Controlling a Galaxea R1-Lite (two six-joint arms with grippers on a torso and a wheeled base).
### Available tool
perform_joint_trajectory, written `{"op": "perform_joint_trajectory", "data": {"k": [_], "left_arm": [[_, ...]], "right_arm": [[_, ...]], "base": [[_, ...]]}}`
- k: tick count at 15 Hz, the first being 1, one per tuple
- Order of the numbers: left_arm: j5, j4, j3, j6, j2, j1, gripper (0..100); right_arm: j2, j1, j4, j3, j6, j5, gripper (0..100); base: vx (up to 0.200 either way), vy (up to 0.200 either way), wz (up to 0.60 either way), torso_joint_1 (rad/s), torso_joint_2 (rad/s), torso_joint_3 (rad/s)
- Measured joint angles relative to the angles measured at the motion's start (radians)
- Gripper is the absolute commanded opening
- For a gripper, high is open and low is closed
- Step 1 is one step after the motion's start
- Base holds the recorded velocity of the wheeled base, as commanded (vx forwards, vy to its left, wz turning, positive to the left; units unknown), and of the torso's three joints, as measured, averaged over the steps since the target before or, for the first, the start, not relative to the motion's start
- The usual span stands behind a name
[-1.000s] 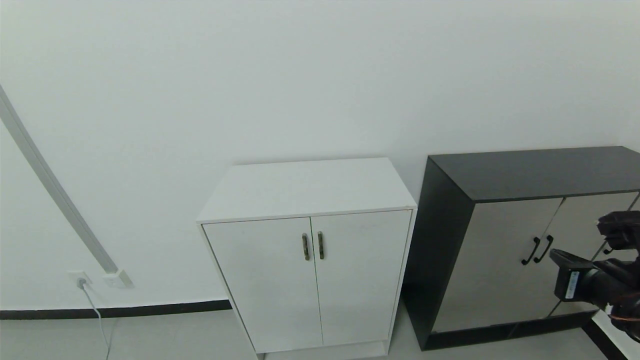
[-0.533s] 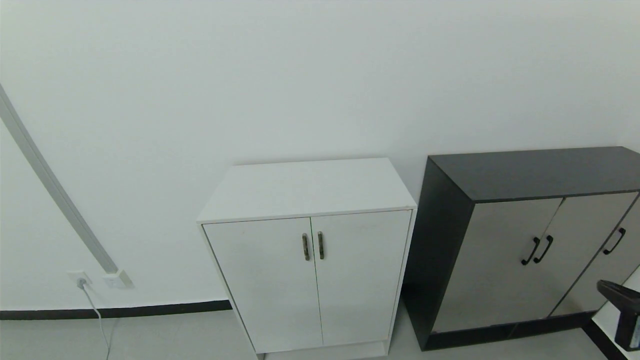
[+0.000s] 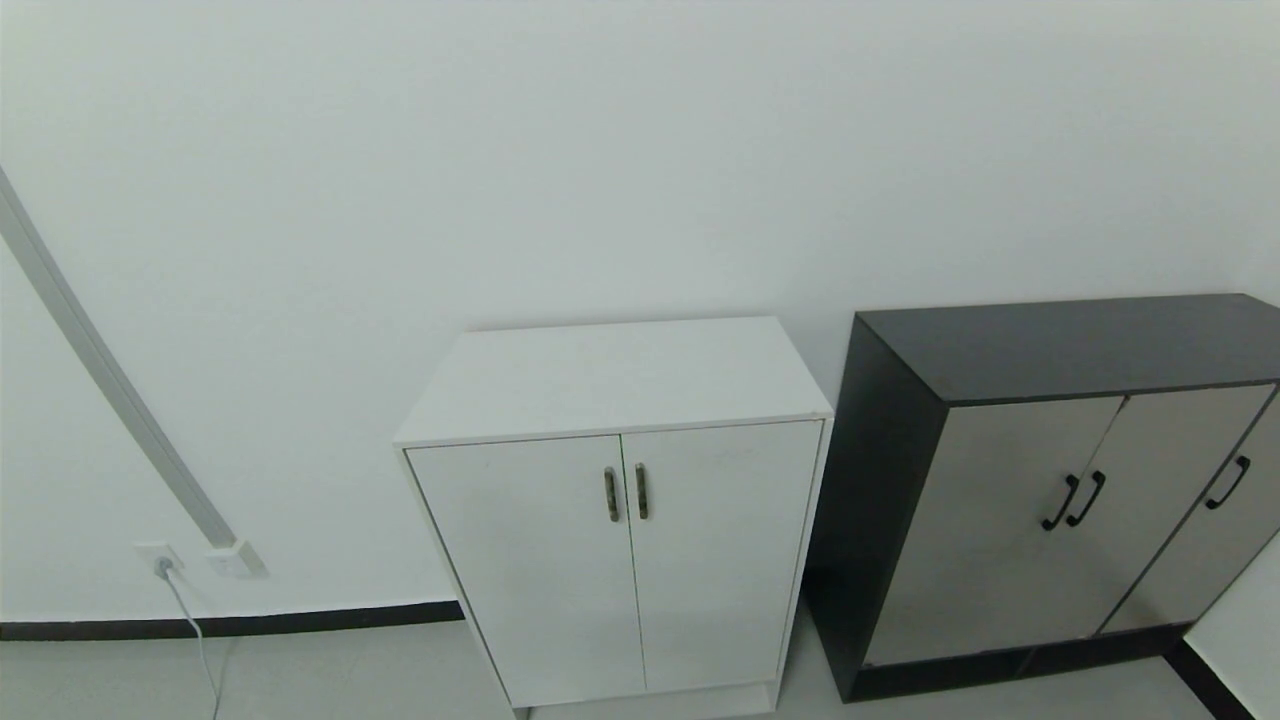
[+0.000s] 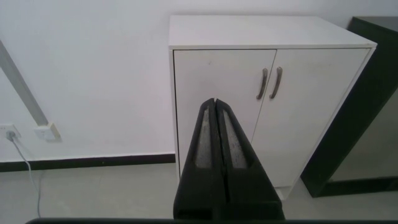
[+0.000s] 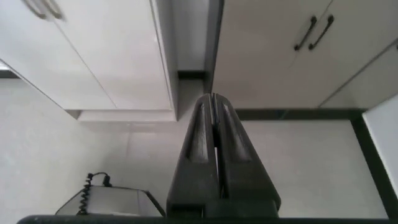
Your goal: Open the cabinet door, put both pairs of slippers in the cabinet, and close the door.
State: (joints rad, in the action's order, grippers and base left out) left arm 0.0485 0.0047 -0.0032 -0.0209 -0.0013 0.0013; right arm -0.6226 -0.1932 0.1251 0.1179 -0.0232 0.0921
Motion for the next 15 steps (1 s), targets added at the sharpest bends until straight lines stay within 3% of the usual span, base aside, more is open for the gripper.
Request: {"op": "perform_joint_trajectory", "data": {"k": [5,15], "left_arm": [[0.000,0.000,0.000,0.000,0.000,0.000,0],[0.001,0.000,0.000,-0.002,0.000,0.000,0]], "right_arm": [[0.090,-0.001,-0.007,-0.105,0.002,-0.028,0],[0.199,-0.012,-0.129,-0.117,0.036,-0.059,0]], "base": [[0.000,0.000,0.00,0.000,0.00,0.000],[0.000,0.000,0.00,0.000,0.00,0.000]]}}
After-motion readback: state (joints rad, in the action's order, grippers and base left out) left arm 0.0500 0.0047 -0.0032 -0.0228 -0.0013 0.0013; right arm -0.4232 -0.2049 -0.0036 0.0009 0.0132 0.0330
